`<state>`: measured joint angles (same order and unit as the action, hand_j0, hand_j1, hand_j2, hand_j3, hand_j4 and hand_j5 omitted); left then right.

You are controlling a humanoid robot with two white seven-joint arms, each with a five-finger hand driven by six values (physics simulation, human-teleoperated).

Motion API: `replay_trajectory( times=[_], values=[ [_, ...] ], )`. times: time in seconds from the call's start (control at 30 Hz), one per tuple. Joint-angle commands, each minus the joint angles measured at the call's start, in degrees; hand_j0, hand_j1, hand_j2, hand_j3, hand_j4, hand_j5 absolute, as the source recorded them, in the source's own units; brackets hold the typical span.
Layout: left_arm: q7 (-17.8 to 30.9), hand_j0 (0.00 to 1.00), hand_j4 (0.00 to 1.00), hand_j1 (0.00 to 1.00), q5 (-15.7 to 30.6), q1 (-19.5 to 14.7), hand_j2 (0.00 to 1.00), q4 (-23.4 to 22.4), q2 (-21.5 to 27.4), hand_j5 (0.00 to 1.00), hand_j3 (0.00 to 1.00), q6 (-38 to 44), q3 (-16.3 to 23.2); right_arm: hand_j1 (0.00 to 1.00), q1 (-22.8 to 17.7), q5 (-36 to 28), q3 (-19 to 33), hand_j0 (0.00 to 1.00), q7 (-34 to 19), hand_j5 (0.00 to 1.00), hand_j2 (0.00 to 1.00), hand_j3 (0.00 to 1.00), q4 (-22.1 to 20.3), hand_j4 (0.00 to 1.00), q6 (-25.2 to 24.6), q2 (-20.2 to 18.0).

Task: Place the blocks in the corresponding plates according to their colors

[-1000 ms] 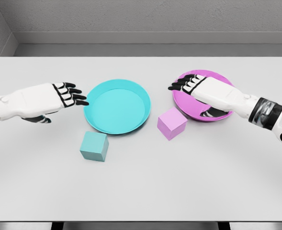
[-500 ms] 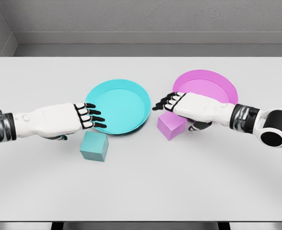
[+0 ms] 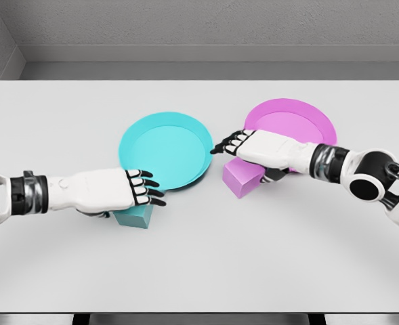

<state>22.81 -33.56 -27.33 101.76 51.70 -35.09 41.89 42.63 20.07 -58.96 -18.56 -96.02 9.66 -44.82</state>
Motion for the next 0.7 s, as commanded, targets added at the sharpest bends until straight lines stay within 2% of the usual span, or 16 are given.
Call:
replay_trajectory(
  times=[0.0,0.17,0.2,0.3,0.47,0.57,0.63,0.67],
  values=[
    [1.5,1.00,1.00,1.00,-0.5,0.0,1.00,0.0,0.0,1.00,1.00,0.1,0.0,1.00,0.0,-0.1,-1.4,1.00,0.0,1.00,1.00,1.00,0.8,1.00,-0.3,0.8],
    [2.6,1.00,1.00,1.00,-0.9,-0.4,1.00,0.0,-0.2,1.00,1.00,0.1,0.0,1.00,0.0,-0.1,-2.0,1.00,0.0,1.00,1.00,1.00,1.6,1.00,-0.2,0.7],
    [2.6,0.97,0.97,0.97,-0.9,-0.4,0.97,0.0,-0.3,0.97,0.97,0.1,0.0,1.00,0.0,-0.1,-2.0,1.00,0.0,1.00,1.00,1.00,1.7,1.00,-0.2,0.7],
    [2.5,0.76,0.76,0.76,-0.8,-0.8,0.76,0.1,-0.7,0.76,0.76,0.1,0.0,1.00,-0.1,-0.1,-2.0,1.00,-0.1,1.00,1.00,1.00,1.7,1.00,-0.2,0.6],
    [2.7,0.65,0.65,0.65,-0.8,-1.1,0.65,0.1,-0.7,0.65,0.65,0.1,0.0,1.00,-0.1,-0.1,-2.0,1.00,-0.1,1.00,1.00,1.00,1.7,1.00,-0.2,0.6],
    [2.7,0.60,0.60,0.60,-0.9,-1.0,0.60,0.1,-0.6,0.60,0.60,0.1,0.0,0.78,-0.1,0.0,-2.0,0.78,-0.2,0.78,0.78,0.78,1.7,0.78,-0.1,0.6],
    [3.8,0.50,0.50,0.50,-0.9,-1.0,0.50,0.1,-0.5,0.50,0.50,0.1,-0.1,0.74,0.0,0.0,-2.0,0.74,-1.3,0.74,0.74,0.74,1.6,0.74,0.0,0.6],
    [4.0,0.49,0.49,0.49,-0.9,-1.0,0.49,0.1,-0.5,0.49,0.49,0.1,-0.1,0.70,-0.1,0.0,-2.0,0.70,-1.3,0.70,0.70,0.70,1.6,0.70,0.1,0.6]
  ],
)
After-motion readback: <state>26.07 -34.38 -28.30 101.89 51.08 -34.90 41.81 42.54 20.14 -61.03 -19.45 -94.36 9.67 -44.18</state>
